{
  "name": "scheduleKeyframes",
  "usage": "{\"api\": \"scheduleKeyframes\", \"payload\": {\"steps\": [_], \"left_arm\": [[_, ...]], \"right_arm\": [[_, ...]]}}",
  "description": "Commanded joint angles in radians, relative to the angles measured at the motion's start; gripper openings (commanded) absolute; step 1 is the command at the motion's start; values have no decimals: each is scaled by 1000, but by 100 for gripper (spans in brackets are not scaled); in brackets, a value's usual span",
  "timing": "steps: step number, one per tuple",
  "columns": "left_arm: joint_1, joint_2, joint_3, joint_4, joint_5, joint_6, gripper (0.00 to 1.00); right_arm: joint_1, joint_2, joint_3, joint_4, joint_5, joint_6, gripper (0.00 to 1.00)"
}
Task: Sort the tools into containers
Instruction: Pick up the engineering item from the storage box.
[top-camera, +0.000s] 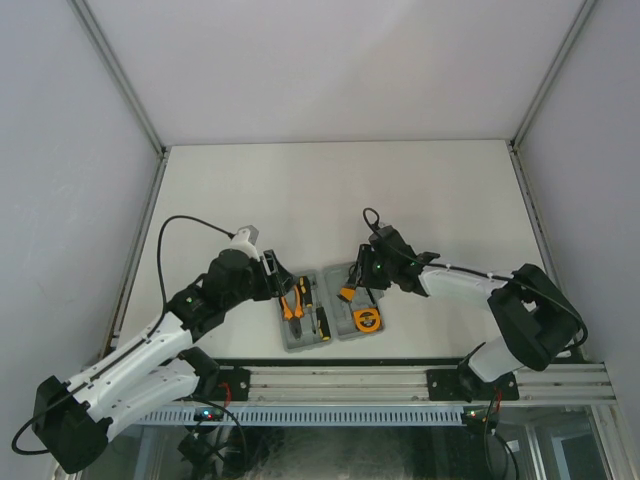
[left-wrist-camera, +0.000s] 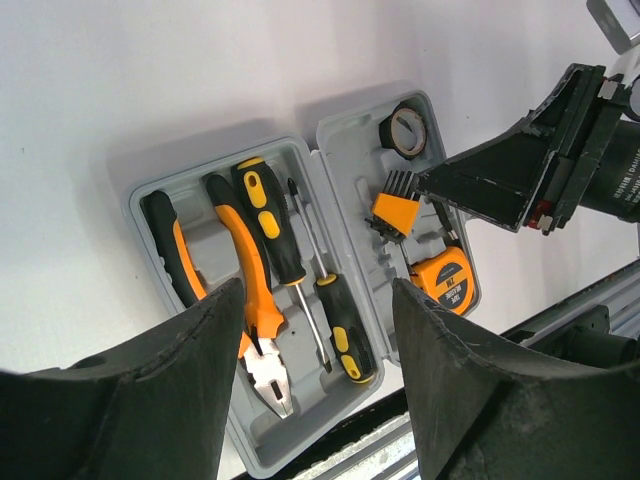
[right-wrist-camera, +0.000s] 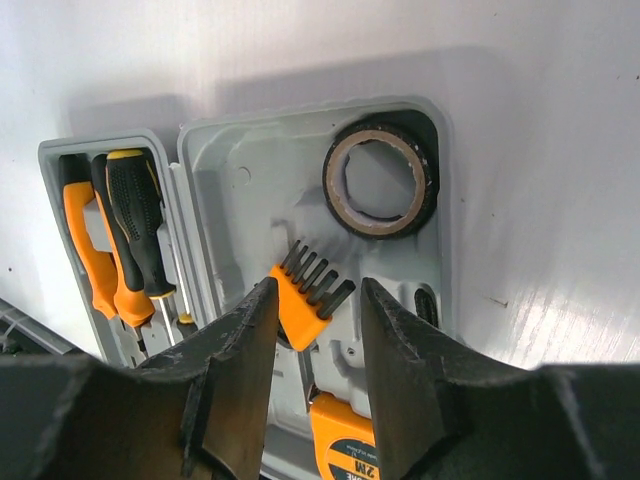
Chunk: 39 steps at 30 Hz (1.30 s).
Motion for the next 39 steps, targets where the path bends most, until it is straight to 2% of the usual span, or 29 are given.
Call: {"api": "scheduleKeyframes", "payload": {"steps": [1, 11, 20, 28, 33, 39], "left_arm": [[-4, 2, -14, 18, -7, 15, 65], [-2, 12, -7, 18, -5, 17, 65], [-2, -4, -11, 4, -12, 15, 64], [-2, -26, -8, 3, -17, 5, 64], [-2, -41, 1, 17, 1, 11, 65], [-2, -97, -12, 109, 89, 43, 67]], "right_arm": [[-17, 22, -2, 69, -41, 15, 38], [-30, 66, -1, 101, -75, 17, 34], [-34, 40, -18, 138, -69, 14, 15], [-34, -61, -83, 231, -79, -9, 2], [-34, -159, -151, 340, -115, -43, 0], [-35, -291, -256, 529, -230, -97, 0]]}}
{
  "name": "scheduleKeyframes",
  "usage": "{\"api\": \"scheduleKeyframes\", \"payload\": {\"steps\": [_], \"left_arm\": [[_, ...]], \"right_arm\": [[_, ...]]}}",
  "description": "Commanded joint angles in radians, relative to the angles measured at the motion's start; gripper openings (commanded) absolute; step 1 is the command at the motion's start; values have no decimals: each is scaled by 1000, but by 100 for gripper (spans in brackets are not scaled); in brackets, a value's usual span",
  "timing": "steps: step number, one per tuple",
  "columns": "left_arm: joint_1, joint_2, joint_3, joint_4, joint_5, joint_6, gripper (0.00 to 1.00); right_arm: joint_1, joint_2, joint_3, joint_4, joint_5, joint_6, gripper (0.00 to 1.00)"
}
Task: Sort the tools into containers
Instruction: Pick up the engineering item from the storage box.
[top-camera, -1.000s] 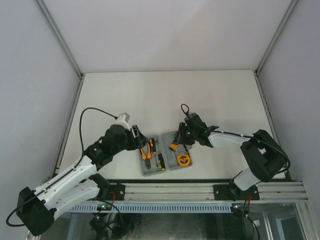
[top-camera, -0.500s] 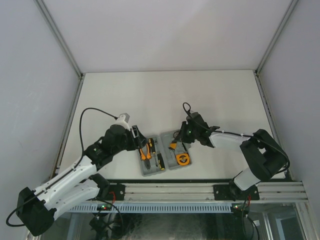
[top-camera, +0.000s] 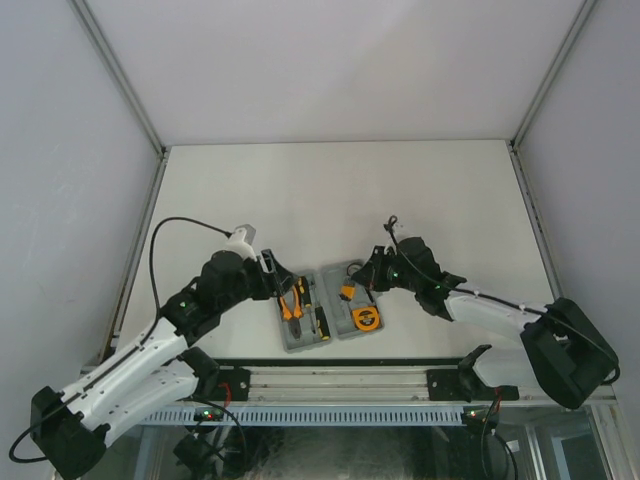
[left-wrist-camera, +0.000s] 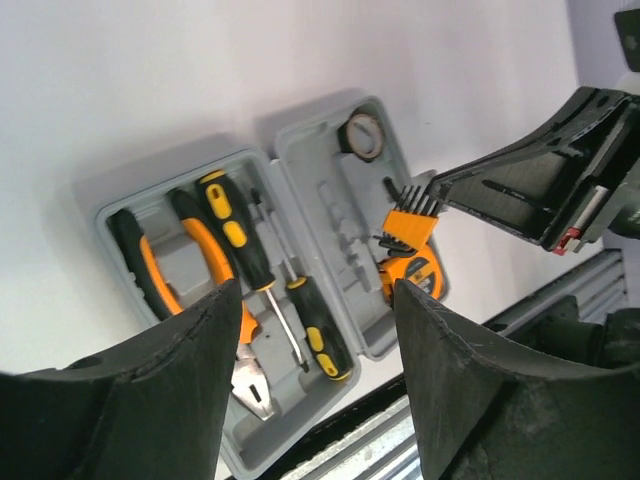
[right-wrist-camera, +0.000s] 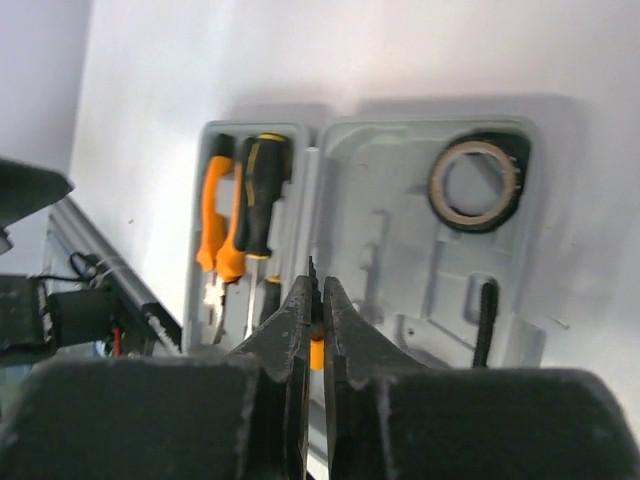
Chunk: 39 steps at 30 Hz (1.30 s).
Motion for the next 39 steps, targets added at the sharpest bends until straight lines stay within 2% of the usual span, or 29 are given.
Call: {"api": "scheduleKeyframes", "payload": {"steps": [1, 11, 22, 30, 39], "left_arm": [[-3, -62, -17, 125, 84, 45, 67], [-3, -133, -36, 219, 181, 100, 67], [-7, -116, -73, 394, 350, 72, 65], [-17, -72, -68, 552, 483, 27, 57], [-99, -8, -34, 596, 541, 56, 53]], "right_arm": [[-2, -105, -49, 230, -103, -59, 0], [0, -204, -198, 600, -256, -18, 0], [12, -219, -208, 796, -287, 100, 0], [40, -226, -158, 826, -346, 128, 0], [49, -247, -149, 838, -340, 154, 0]]}}
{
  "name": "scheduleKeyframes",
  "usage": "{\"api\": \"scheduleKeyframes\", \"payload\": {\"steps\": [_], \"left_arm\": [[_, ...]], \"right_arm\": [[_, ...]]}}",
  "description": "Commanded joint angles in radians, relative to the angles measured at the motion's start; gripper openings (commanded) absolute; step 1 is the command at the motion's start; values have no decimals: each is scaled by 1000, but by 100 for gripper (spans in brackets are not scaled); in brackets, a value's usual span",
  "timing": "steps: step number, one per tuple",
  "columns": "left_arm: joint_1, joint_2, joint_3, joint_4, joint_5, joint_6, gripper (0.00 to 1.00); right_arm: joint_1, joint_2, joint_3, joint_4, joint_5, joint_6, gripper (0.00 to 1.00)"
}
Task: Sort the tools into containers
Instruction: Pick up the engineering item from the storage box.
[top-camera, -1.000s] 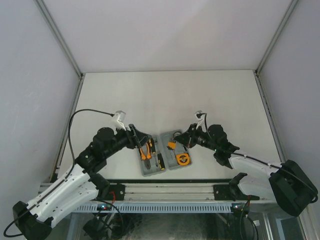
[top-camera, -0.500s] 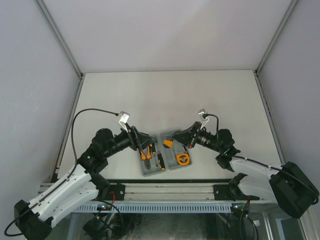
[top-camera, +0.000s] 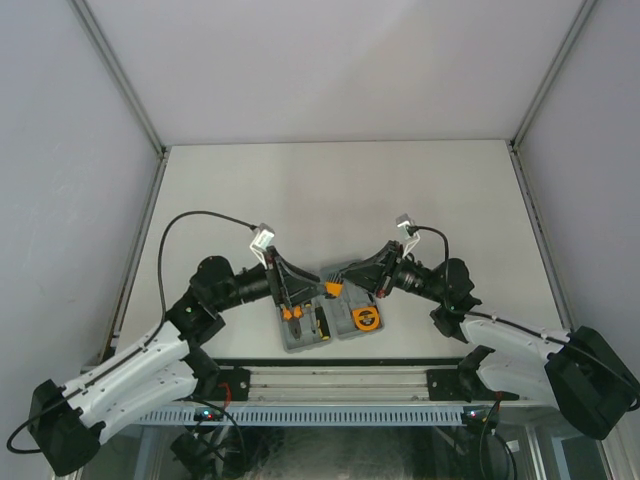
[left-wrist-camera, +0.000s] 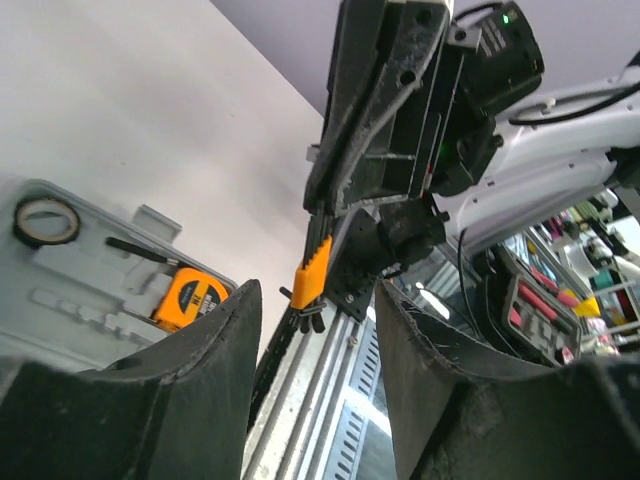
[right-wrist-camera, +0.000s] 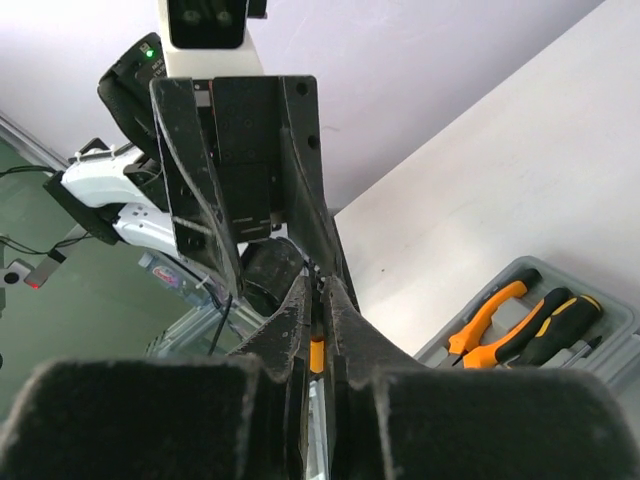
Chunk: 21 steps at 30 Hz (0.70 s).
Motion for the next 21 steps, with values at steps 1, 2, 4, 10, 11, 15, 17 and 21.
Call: {"api": "scheduleKeyframes", "payload": {"steps": [1, 2, 4, 10, 11, 15, 17, 21], "left_arm": [[-54, 34, 36, 66, 50, 19, 52], [-64, 42, 41, 66, 48, 20, 51], [-76, 55, 46, 66, 38, 20, 47], [-81, 68, 54, 80, 21, 20, 33], [-82, 67, 54, 80, 18, 20, 32], [-81, 67, 54, 80, 8, 20, 21], [-81, 68, 57, 80, 7, 20, 13], [-81, 71, 63, 75, 1, 20, 0]], "right_arm": [[9, -26, 42, 65, -3, 24, 0], [10, -27, 45, 66, -3, 24, 0], [13, -25, 49, 66, -9, 25, 0], [21, -30, 49, 49, -18, 19, 0], [22, -32, 49, 44, -18, 16, 0], [25, -37, 49, 29, -23, 8, 0], [25, -41, 48, 11, -21, 4, 0], [24, -60, 49, -29, -7, -9, 0]]}}
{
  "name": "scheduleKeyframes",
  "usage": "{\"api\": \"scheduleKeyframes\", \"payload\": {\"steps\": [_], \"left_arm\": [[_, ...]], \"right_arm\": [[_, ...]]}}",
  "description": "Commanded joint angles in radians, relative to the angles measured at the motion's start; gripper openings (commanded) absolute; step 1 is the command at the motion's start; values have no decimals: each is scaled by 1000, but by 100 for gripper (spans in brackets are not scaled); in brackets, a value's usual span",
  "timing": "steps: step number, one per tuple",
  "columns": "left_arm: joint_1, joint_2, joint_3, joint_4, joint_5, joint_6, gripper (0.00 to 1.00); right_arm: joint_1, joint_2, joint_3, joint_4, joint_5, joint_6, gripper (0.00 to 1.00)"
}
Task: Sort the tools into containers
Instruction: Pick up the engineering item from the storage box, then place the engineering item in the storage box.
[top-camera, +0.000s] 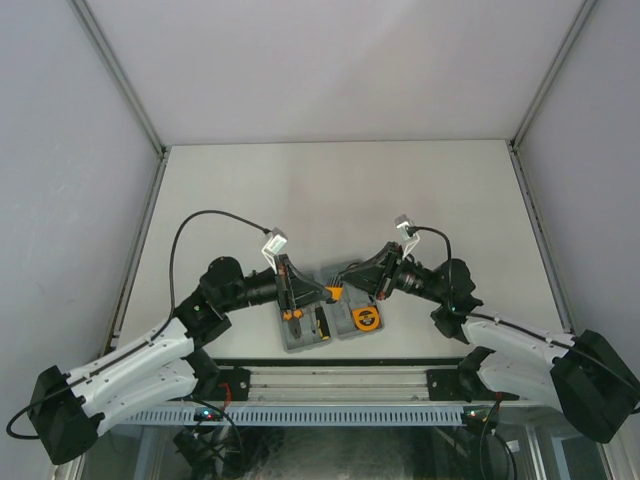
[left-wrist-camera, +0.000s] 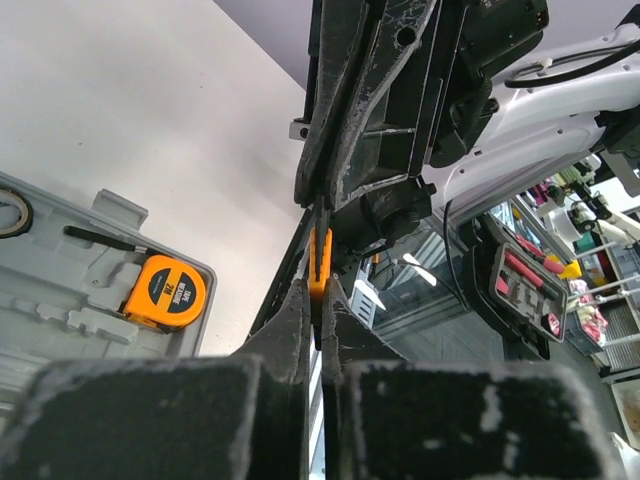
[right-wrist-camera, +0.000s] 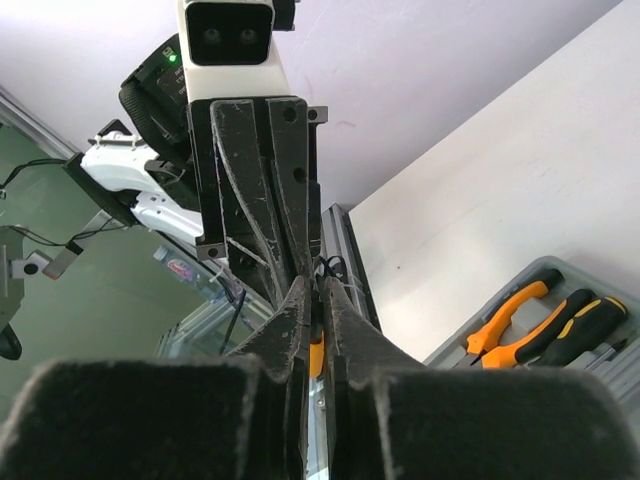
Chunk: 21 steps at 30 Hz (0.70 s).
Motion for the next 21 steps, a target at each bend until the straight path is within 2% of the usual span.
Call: {"api": "scheduleKeyframes", "payload": {"steps": [1, 4, 7, 11, 16, 21], "left_arm": [[-2, -2, 61, 28, -22, 11, 0], [-2, -10, 71, -15, -41, 36, 0], [-2, -23, 99, -128, -103, 96, 0], [-2, -26, 157, -317, -224, 183, 0], [-23, 53, 251, -501, -394, 265, 0], [-130, 212, 389, -632, -671, 328, 0]], "right_arm": [[5, -44, 39, -26, 15, -28, 4], [-6, -94, 39, -101, 42, -56, 24], [-25, -182, 42, -229, 87, -102, 40], [-40, -387, 47, -550, 296, -204, 56], [-44, -607, 47, -853, 555, -259, 60], [-46, -745, 40, -1005, 677, -251, 61]]}}
